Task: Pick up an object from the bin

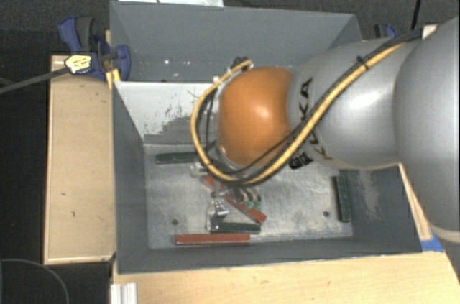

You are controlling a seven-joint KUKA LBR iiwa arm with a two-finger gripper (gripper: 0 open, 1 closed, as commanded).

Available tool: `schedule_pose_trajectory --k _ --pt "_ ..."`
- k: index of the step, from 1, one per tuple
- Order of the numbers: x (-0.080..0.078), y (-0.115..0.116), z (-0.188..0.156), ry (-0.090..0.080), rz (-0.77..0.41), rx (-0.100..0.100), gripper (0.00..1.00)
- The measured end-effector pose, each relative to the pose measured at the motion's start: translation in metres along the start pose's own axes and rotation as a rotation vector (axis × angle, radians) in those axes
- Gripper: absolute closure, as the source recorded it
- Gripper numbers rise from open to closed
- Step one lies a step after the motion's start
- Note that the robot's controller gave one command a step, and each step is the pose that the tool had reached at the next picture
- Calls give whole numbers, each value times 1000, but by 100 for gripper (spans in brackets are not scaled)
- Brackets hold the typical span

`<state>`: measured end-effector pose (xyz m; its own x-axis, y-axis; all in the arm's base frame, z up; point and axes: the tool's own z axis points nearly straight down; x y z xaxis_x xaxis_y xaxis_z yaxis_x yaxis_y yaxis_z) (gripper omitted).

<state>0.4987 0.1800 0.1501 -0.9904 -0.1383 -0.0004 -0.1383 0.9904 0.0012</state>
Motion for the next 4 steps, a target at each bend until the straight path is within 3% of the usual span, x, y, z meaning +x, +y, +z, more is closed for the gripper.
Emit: schedule_pose_trajectory --k 1,2,3,4 --pt "14 -24 30 -5 -14 0 0" --pt "21 -24 50 3 39 2 0" --pt "24 -48 77 0 34 -1 100" --pt "24 -48 77 0 36 -1 100"
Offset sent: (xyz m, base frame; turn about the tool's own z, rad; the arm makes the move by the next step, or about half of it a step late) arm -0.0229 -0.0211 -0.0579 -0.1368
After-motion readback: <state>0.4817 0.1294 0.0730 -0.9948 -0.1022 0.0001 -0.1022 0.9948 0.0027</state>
